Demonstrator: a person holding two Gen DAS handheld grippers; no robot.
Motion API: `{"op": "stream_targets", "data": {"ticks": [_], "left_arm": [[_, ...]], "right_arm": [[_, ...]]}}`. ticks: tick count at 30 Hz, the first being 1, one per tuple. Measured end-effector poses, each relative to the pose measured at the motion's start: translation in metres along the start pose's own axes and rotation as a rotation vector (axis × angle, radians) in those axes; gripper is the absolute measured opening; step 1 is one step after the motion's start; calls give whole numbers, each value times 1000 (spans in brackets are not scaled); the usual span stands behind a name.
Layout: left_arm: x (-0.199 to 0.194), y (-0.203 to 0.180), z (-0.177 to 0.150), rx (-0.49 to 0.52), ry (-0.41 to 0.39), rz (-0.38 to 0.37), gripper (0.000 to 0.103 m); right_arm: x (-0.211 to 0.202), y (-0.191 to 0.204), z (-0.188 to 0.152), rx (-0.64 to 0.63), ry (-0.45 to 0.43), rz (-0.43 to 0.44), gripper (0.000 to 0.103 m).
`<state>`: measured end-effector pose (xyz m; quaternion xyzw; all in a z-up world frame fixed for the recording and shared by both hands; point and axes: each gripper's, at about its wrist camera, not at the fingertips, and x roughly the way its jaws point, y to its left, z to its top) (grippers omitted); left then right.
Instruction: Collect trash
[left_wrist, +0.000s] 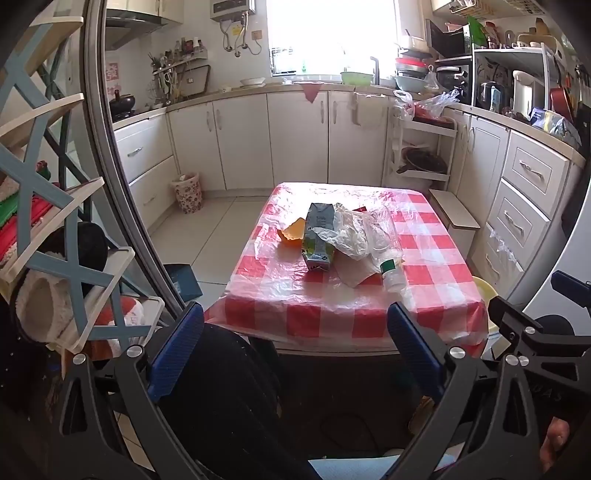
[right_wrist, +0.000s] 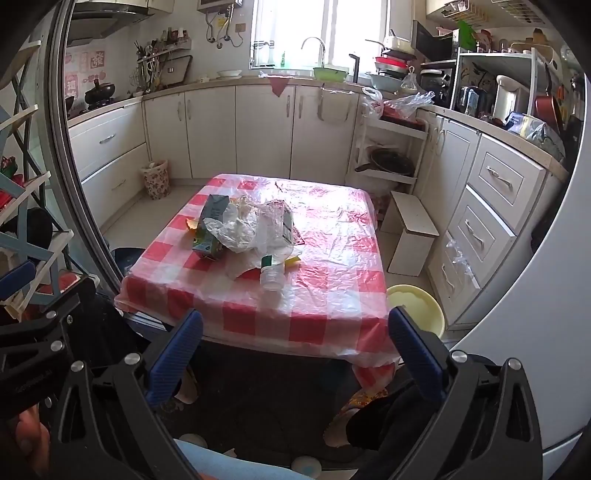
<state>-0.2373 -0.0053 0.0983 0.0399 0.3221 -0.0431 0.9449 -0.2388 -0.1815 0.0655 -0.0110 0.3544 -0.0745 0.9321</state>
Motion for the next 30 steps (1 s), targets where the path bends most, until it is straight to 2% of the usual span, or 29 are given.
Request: {"op": "stream_targets", "data": {"ticks": [30], "left_arm": [[8, 5, -5, -9, 17, 17, 95]], "right_arm": [[-3, 1, -5, 8, -6, 16, 96]]}}
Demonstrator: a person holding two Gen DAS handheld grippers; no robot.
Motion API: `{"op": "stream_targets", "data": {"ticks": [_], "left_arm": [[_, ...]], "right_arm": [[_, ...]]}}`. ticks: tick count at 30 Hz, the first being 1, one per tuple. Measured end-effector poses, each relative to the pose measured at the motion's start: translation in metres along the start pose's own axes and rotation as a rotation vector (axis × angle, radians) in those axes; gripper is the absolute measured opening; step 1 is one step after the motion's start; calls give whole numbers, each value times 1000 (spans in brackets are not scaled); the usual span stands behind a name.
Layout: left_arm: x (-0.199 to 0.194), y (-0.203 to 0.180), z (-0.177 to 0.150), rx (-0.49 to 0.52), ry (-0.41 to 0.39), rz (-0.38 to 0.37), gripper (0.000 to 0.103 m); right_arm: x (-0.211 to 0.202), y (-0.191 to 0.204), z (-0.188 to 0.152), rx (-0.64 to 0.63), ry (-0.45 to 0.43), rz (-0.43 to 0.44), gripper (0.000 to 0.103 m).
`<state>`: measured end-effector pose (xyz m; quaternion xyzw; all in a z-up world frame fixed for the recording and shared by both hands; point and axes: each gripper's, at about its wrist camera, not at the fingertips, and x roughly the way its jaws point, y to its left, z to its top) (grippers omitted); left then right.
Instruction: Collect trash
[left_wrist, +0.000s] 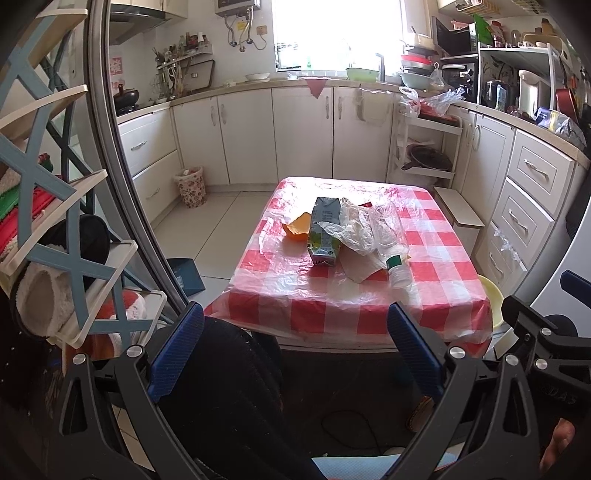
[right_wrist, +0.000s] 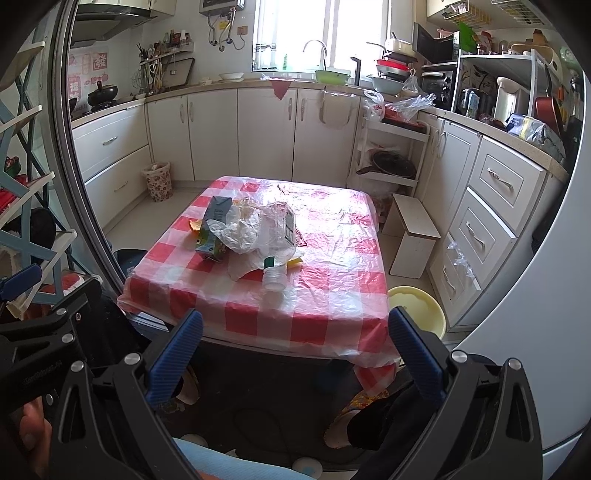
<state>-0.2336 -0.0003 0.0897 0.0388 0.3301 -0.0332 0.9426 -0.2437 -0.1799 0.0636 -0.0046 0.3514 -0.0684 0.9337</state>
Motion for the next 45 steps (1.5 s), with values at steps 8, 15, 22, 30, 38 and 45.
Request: {"op": "stream_targets", "data": {"ticks": [8, 15, 22, 30, 38, 45], "left_arm": [[11, 2, 3, -9, 7, 13, 95], [37, 5, 13, -17, 36, -8, 95], [80, -3, 30, -38, 75, -53, 95], [140, -16, 55, -85, 132, -110, 95], [207, -17, 72, -190, 223, -152, 95], [245, -27, 74, -203, 269, -145, 95]], "right_arm": [[9, -11, 0, 53, 9, 40, 96], [27, -13, 2, 70, 29, 93, 96], [66, -23, 4, 66, 50, 120, 96], [122, -27, 18, 36, 43, 165, 96], [208, -36, 65, 91, 123, 306, 84], [274, -30, 95, 135, 219, 362, 81]]}}
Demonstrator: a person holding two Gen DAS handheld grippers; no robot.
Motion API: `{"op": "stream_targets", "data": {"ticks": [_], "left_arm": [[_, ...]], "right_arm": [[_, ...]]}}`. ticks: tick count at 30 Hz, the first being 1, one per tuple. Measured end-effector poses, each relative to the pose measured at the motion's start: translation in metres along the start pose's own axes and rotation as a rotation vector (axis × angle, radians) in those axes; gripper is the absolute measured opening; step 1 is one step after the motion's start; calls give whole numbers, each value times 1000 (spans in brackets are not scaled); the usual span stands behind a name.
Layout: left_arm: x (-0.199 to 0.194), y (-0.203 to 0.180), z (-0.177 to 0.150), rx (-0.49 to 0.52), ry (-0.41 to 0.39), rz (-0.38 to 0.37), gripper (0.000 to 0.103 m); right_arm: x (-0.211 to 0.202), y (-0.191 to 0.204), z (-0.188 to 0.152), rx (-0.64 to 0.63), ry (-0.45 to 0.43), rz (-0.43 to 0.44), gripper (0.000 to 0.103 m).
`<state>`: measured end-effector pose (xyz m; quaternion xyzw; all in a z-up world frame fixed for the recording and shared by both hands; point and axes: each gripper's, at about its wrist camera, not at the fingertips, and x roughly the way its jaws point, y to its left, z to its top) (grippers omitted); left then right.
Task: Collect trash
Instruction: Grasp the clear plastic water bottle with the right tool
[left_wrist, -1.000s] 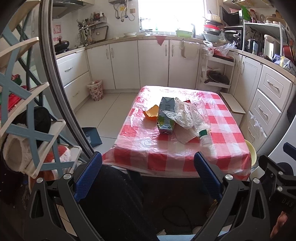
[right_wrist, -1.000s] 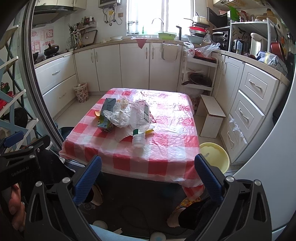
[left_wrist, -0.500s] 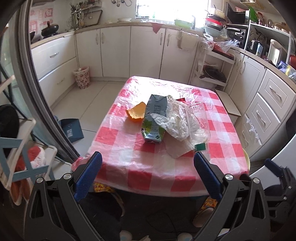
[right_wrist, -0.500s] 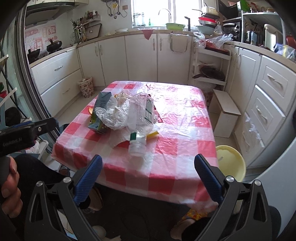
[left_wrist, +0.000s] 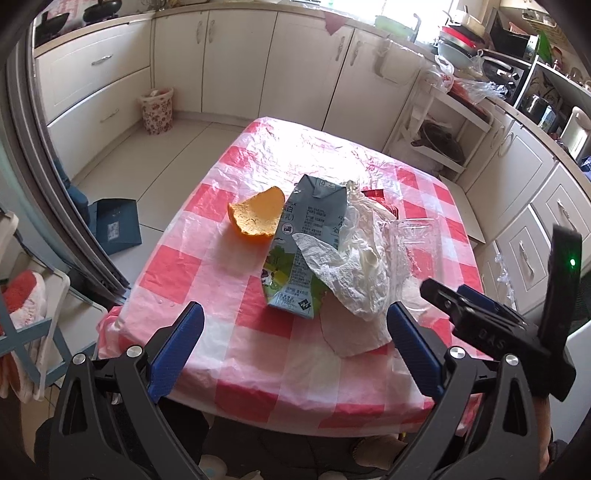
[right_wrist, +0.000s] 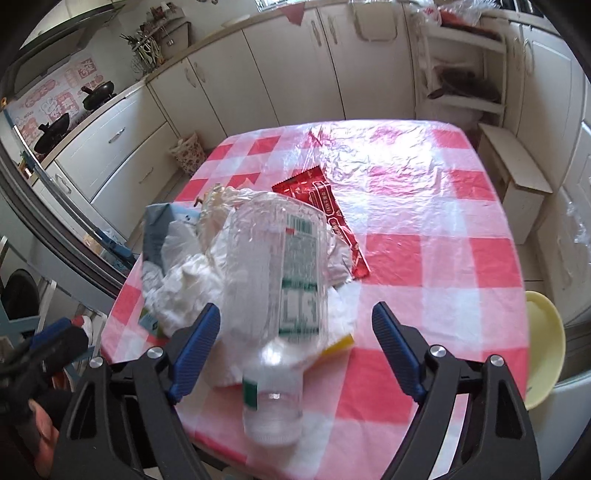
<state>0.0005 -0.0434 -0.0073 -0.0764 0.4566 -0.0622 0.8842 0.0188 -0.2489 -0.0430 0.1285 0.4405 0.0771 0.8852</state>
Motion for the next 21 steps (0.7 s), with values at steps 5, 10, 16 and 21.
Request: {"op": "stream_targets", "data": {"ticks": [5, 10, 16, 21], "left_arm": [[29, -10, 11, -19, 37, 8, 95], [51, -22, 17, -17, 49, 26, 95], [65, -30, 18, -13, 70, 36, 48], [66, -29, 17, -11, 68, 5, 9]], "right_arm": [[23, -5, 5, 27, 64, 68, 63], [22, -19, 5, 83, 74, 128, 62], [8, -34, 7, 123, 42, 189, 61], [-2, -42, 6, 133, 11, 209, 60]]}}
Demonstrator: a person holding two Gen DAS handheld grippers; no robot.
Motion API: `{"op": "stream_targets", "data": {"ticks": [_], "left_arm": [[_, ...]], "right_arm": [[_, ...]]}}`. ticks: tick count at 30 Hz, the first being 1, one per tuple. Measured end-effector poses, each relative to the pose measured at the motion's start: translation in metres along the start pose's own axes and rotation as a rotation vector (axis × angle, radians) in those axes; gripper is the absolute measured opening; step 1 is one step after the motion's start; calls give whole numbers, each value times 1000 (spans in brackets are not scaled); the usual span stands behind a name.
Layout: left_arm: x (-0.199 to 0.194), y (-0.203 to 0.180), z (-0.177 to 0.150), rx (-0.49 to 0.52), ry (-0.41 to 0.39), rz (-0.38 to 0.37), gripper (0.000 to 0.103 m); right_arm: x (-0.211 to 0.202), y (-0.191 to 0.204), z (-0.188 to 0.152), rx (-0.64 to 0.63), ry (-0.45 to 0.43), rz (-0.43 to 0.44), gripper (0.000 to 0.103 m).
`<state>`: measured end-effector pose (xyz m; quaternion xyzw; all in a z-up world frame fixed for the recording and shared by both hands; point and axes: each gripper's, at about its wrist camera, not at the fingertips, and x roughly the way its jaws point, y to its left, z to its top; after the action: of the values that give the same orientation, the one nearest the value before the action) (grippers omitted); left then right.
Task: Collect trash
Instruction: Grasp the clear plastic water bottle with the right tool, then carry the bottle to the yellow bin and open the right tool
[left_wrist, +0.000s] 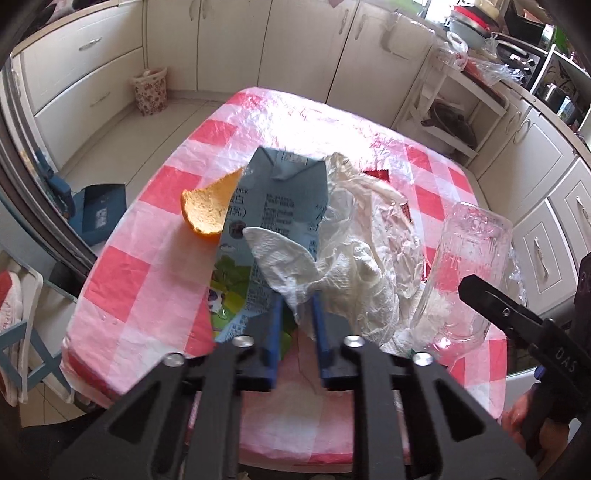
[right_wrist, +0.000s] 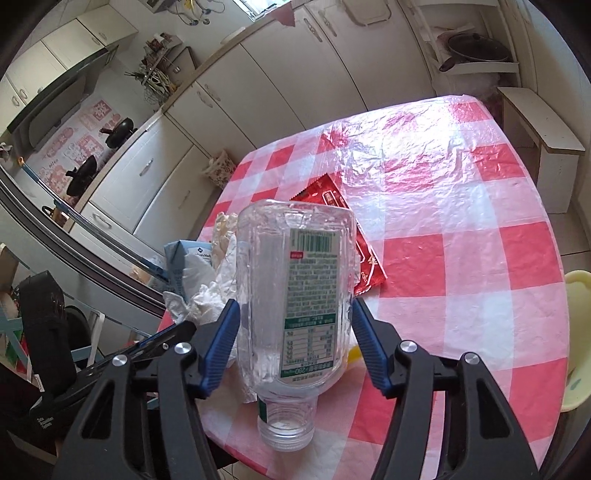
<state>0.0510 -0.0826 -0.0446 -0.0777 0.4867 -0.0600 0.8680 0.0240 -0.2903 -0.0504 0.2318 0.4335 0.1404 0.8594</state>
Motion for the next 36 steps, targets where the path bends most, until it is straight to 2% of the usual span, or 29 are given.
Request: {"op": "stream_targets", "data": {"ticks": [3, 8, 13, 18, 25, 30, 36], "left_arm": [[-15, 1, 0, 12, -64, -22, 2], [-40, 4, -2, 29, -153, -107, 1], [-53, 4, -5, 31, -183, -185, 1], [-81, -6, -1, 54, -219, -262, 1], [-131, -27, 11, 117, -312, -307, 1], [-138, -41, 12, 138, -293, -357, 1], [-143, -89, 6, 219, -279, -429, 1]], "right_arm": [[-9, -3, -1, 1, -22, 12, 59], [-27, -8, 1, -2, -61, 33, 58], [-42, -21, 0, 23, -91, 40, 58], [-59, -34, 3, 55, -132, 58, 57], [-83, -52, 3, 94, -195, 57, 57], [-110, -74, 5, 131, -262, 19, 57], [-156, -121, -2, 202, -373, -118, 57]]}}
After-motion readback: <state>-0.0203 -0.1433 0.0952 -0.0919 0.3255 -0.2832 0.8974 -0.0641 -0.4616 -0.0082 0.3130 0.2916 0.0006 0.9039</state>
